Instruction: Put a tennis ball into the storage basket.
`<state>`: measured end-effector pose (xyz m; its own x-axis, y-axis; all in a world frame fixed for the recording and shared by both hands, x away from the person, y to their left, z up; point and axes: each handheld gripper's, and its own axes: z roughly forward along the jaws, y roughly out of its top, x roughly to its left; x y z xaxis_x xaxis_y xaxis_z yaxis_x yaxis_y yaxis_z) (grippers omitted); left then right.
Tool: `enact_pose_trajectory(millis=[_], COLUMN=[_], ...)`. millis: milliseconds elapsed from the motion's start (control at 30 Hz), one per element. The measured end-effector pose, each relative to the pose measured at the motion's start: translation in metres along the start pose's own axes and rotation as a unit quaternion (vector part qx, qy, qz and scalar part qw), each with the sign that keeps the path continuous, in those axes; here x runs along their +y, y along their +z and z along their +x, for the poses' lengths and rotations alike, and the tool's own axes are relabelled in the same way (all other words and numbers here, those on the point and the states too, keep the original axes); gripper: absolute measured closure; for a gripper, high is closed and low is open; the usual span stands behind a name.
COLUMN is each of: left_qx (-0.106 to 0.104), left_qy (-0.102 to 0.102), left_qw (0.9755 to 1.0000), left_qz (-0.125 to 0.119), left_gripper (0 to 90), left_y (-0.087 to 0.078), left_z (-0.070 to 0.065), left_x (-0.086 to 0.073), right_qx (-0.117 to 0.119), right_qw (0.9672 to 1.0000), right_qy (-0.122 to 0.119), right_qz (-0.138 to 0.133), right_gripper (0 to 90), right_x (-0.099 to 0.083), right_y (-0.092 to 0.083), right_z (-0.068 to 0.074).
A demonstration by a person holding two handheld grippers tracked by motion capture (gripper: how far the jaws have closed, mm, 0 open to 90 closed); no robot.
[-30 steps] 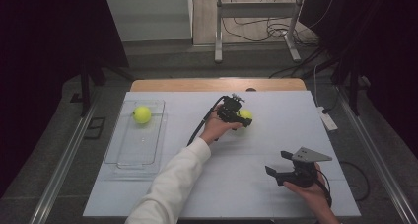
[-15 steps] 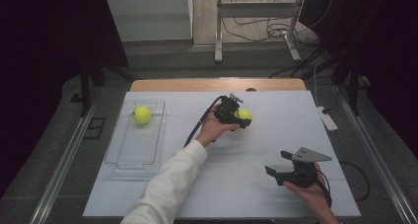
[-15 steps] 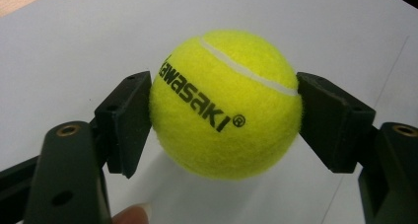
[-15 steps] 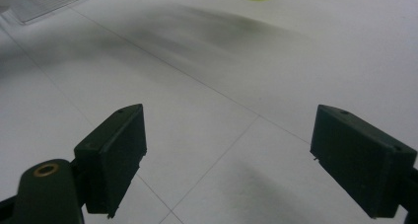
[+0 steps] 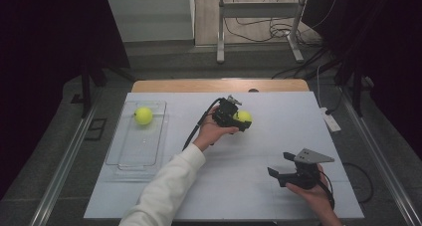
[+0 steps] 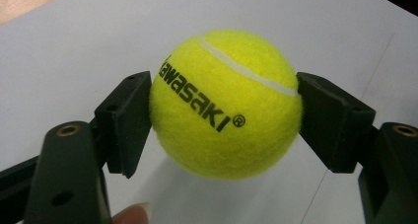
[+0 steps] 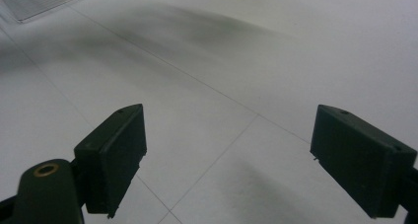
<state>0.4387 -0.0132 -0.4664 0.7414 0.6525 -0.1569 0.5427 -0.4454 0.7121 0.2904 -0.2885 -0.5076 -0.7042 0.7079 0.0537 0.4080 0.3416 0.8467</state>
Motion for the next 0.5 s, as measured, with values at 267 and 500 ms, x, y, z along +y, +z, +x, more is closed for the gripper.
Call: enact_pose_trajectory(millis=[267,500], left_qx=[0.001,0.0], left_qy=[-0.002,0.002], left_qw=[1.0,1.0], left_qz=[-0.007,-0.008], left_gripper=[26.8,26.8], left_y=[-0.0052,-0.0104], left_z=[-0.0008,-0.0018], left_x=[-0.001,-0.0011], right_qx=[-0.001,-0.001], right_qw=[1.0,1.0], right_qy=[0.001,0.001], right_qz=[0.0,0.0], right_gripper=[14.3,14.4], right_x=[-0.0001,-0.0002], right_y=[0.0001,0.0], right_z=[-0.0001,-0.0003])
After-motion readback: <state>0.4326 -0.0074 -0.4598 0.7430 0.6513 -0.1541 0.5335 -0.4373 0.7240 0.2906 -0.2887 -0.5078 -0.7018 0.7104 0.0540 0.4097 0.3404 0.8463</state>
